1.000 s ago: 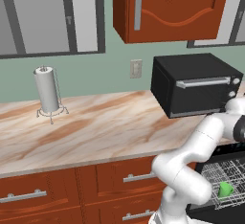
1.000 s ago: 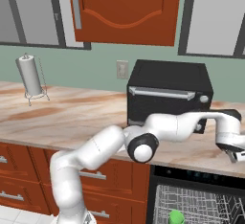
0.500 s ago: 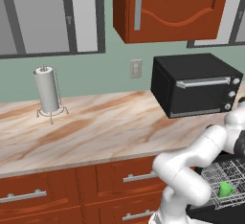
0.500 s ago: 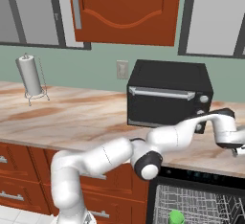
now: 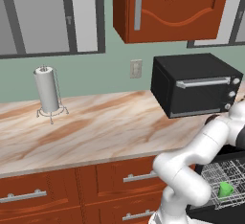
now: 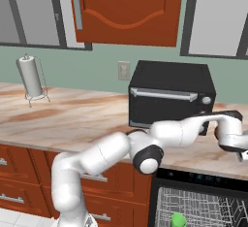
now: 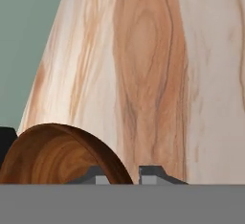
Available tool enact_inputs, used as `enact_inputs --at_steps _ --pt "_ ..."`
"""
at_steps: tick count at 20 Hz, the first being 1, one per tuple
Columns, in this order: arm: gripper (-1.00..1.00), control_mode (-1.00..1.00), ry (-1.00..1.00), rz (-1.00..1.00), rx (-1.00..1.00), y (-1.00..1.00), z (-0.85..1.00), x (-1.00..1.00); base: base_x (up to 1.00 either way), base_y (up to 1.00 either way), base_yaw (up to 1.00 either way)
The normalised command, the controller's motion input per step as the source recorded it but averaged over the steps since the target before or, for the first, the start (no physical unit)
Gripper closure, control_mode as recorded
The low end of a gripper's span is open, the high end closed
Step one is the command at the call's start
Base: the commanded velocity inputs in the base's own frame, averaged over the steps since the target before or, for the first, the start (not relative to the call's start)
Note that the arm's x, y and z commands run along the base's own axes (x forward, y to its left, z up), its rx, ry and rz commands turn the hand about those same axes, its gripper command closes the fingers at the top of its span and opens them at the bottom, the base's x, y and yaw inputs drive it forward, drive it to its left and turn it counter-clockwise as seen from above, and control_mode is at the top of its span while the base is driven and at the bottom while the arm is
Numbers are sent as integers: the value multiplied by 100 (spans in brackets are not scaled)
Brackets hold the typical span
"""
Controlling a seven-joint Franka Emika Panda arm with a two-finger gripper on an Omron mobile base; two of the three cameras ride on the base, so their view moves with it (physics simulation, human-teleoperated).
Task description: Pick up the cup and bowl from the counter, place them in the dishwasher, and close the dishwasher door.
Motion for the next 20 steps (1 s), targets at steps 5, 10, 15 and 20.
enact_inputs --at_steps 5,10,15,20 --pt "100 -100 -16 0 4 -12 49 -85 0 0 0" --pt "100 -100 -14 0 5 0 41 -99 0 0 0" --pt "100 -100 -2 5 1 7 -1 -91 0 0 0" --pt "100 -100 0 9 0 20 -26 -92 0 0 0"
